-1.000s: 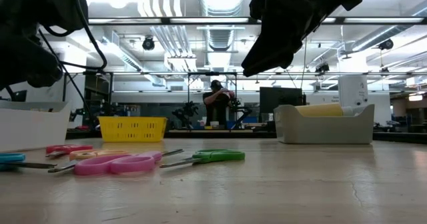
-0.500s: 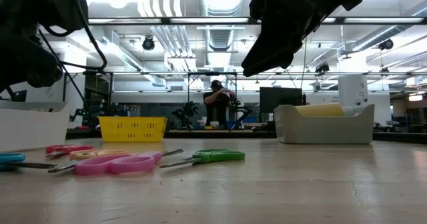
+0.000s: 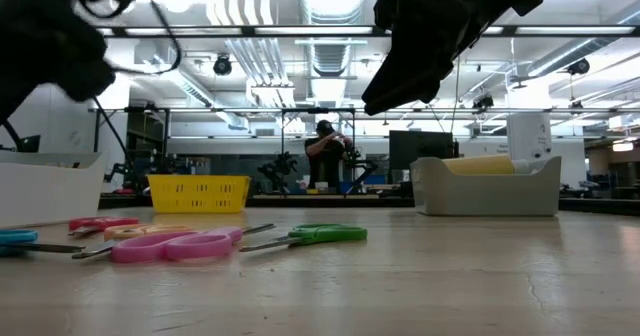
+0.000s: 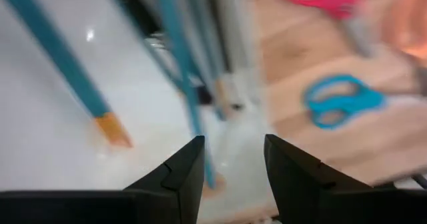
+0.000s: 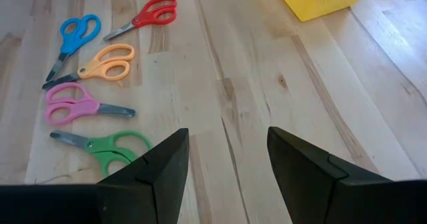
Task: Pick & Place Paint Supplies
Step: Put the pink scissors into the yellow bin
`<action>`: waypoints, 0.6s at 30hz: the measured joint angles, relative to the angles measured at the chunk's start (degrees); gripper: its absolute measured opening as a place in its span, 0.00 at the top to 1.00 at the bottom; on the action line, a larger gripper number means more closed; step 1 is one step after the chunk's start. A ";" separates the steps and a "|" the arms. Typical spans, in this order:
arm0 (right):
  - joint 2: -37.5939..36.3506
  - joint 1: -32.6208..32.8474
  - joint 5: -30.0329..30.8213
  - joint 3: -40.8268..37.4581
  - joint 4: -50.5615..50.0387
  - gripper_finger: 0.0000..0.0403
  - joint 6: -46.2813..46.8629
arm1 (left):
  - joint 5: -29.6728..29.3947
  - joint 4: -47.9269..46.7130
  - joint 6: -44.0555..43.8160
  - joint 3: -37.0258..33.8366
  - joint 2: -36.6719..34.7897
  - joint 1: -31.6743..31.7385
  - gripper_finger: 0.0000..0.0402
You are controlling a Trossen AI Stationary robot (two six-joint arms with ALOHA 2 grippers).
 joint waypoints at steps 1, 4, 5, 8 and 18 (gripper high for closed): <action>0.00 0.00 0.00 0.00 0.00 0.50 -0.01 | -0.15 0.02 0.78 1.20 0.00 0.00 0.61; 0.00 0.00 0.00 0.01 -0.02 0.50 -0.01 | -2.76 0.02 2.36 4.80 -0.02 0.00 0.61; 0.00 0.00 0.00 0.01 -0.02 0.50 -0.02 | -4.16 0.04 3.05 6.02 -0.02 0.00 0.61; 0.00 0.00 0.00 0.01 0.00 0.50 -0.15 | -9.61 0.05 7.31 9.48 -0.02 0.04 0.61; 0.00 0.00 0.00 0.01 -0.02 0.50 -0.11 | -25.61 0.81 35.12 14.98 -0.04 0.18 0.61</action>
